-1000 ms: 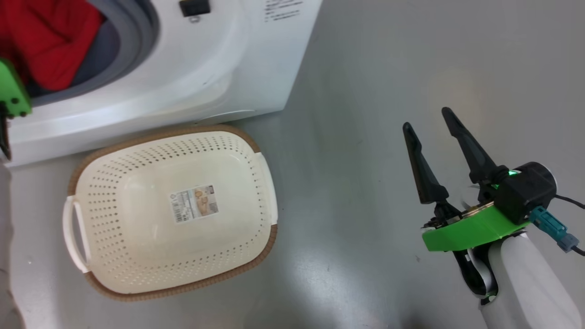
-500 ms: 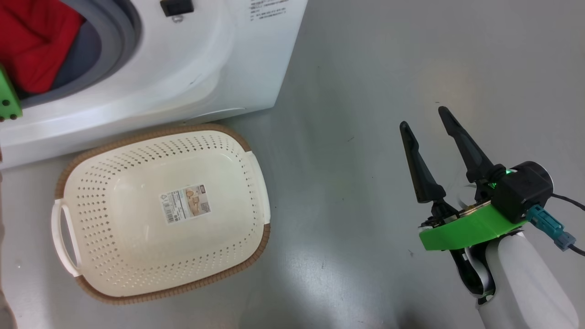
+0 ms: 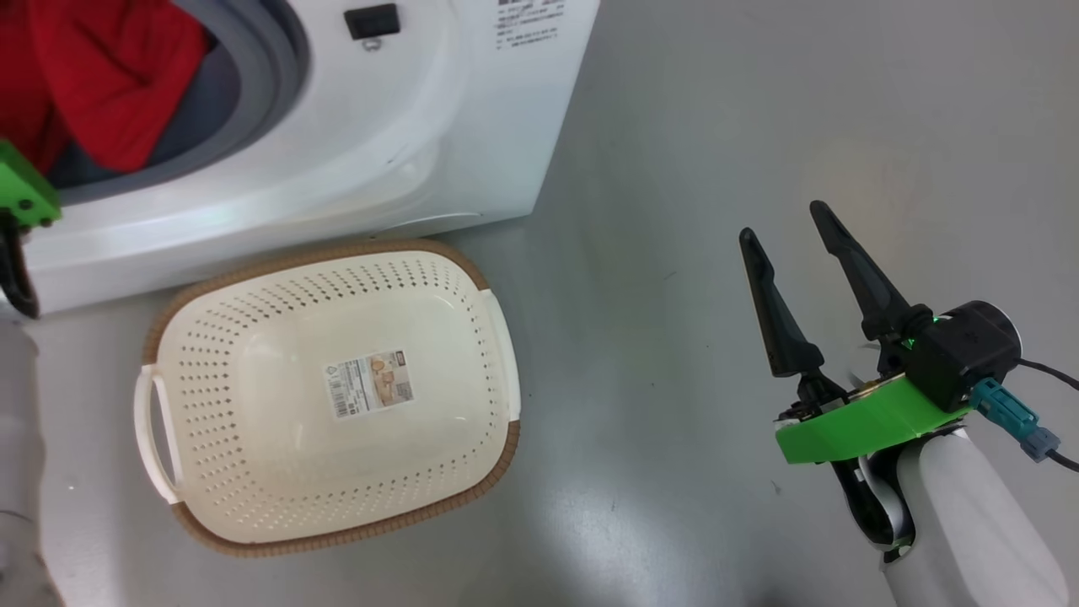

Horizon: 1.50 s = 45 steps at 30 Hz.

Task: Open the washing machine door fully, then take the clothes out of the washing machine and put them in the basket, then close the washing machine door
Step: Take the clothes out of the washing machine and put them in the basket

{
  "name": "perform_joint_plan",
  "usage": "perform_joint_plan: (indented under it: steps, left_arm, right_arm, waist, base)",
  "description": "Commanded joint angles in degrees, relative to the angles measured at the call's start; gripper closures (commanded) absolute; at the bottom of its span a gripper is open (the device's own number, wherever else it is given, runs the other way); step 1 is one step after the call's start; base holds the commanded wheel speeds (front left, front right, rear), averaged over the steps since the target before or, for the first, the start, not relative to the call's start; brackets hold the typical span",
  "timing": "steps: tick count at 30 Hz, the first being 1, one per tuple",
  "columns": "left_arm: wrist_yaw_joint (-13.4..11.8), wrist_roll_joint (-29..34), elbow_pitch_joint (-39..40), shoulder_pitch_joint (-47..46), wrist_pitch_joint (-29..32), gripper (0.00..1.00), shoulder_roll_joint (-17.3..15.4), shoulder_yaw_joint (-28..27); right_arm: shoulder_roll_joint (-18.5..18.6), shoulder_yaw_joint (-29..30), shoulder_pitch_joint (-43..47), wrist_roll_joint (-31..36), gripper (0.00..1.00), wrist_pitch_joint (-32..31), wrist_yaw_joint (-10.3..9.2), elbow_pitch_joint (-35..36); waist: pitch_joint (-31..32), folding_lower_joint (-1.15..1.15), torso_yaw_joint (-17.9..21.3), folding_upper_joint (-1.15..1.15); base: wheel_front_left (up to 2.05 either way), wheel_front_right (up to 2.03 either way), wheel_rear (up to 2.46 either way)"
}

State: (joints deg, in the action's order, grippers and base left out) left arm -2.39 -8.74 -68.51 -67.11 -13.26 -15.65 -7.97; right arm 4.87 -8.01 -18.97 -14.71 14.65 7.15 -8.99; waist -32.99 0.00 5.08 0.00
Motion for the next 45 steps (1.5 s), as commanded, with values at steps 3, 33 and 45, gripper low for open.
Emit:
perform_joint_plan:
  steps: [3,33,45]
  left_arm:
    - [1.60,-1.88,3.26,2.72,-1.36,1.00,-1.74,-2.07]
    - [6.18,1.85,52.07,36.27,-1.74,1.00,9.05,-7.60]
    - [5.92,1.05,63.92,45.35,-1.74,1.00,11.84,-4.65]
  right_arm:
    - [0.20,-1.02,1.60,-0.76,0.00,0.35,0.34,0.94]
    - [0.34,-0.85,7.01,-1.16,0.00,0.35,0.34,-1.46]
    - [0.34,-0.37,9.25,-1.04,0.00,0.35,0.34,-1.86]
  waist:
    - [1.31,0.00,-0.96,0.00]
    - [16.81,0.00,-2.85,0.00]
    - [21.98,0.00,-3.31,0.00]
  base:
    - [0.00,0.00,0.00]
    - [0.00,0.00,0.00]
    - [0.00,0.00,0.00]
